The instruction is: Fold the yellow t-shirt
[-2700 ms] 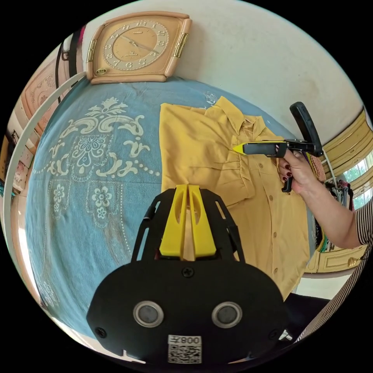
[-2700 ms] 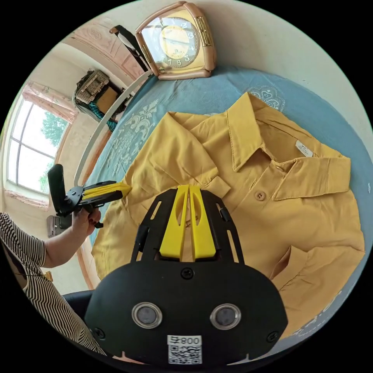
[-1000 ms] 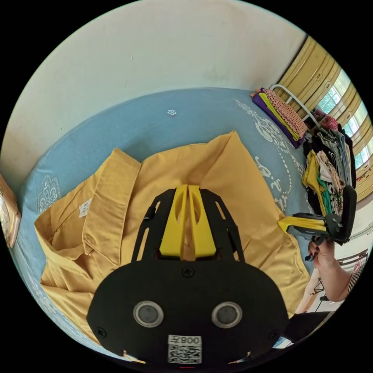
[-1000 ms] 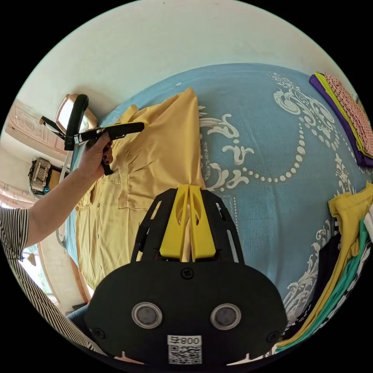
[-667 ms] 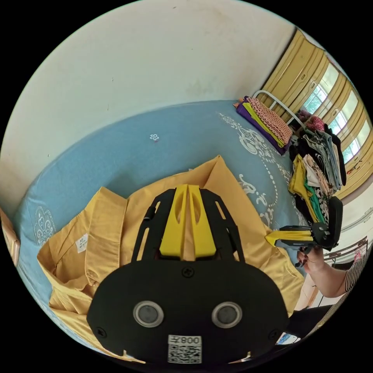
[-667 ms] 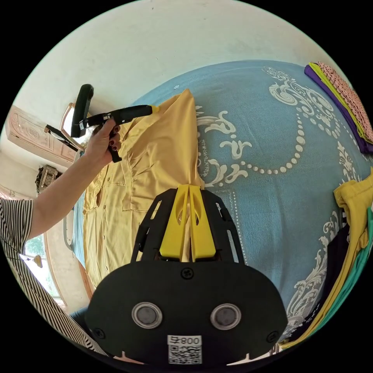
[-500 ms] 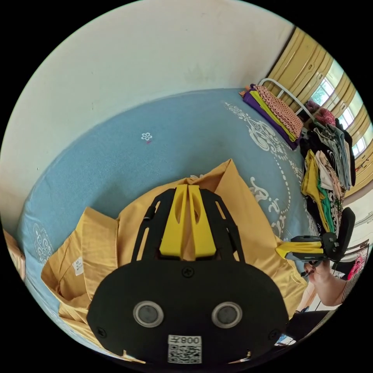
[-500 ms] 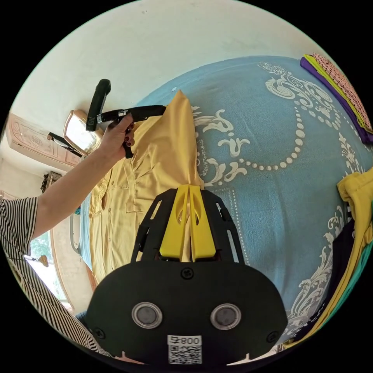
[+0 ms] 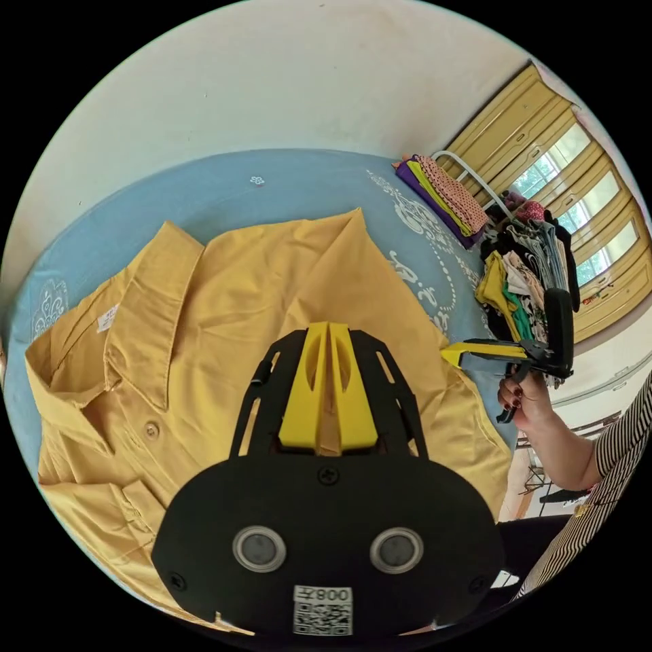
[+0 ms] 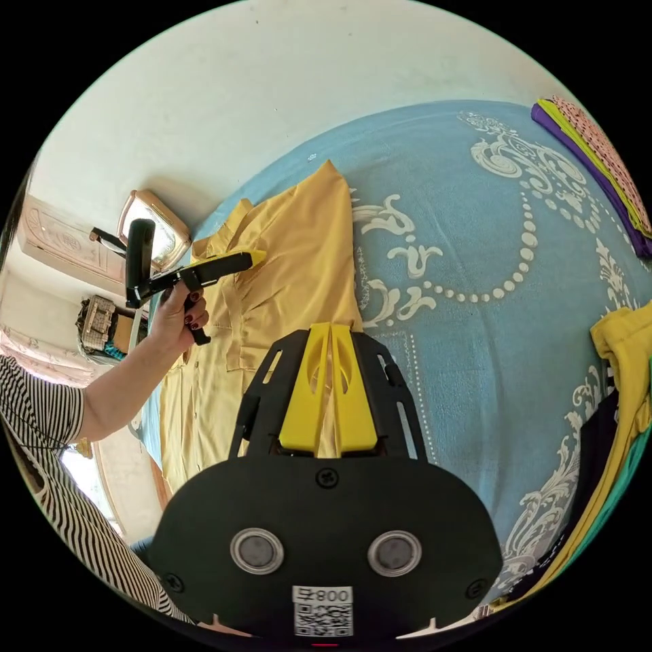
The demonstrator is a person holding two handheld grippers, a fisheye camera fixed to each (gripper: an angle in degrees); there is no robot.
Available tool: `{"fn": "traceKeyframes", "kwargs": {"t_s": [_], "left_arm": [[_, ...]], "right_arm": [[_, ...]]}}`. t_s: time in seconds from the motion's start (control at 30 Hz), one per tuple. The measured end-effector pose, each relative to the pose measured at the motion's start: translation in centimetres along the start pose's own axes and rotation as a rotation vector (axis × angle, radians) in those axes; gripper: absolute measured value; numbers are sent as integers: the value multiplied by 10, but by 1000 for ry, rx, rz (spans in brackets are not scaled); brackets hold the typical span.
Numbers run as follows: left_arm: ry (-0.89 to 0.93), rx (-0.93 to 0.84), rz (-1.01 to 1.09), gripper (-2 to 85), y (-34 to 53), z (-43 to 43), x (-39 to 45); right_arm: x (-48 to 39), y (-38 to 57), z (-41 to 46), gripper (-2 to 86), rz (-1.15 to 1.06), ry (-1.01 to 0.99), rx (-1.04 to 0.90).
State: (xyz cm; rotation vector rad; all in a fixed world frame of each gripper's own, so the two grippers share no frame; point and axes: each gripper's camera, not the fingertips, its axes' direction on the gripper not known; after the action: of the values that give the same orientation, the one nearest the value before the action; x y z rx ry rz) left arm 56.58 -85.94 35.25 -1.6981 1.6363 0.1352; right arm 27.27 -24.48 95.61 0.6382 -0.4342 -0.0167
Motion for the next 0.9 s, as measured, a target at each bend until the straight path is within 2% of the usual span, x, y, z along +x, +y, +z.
{"fn": "traceKeyframes", "kwargs": {"t_s": [0.17,0.3,0.53,0.73,0.9], "left_arm": [[43,101,-36,3,48,-24,-3],[3,-31,-59,3,73,-6,-12],[51,103,-195,3,147,-57,-32],[111,13,-419,3,265,-88,-61],[-50,-126,-547,2,348,-119,-60]], "right_arm": [[-11,10,-13,1,-38,11,21],[-10,16,-4,1,-36,31,-33],[-27,27,-27,2,-55,33,2],[-20,62,-48,2,-11,-61,-45],[-17,104,-61,1,15,-40,-166]]}}
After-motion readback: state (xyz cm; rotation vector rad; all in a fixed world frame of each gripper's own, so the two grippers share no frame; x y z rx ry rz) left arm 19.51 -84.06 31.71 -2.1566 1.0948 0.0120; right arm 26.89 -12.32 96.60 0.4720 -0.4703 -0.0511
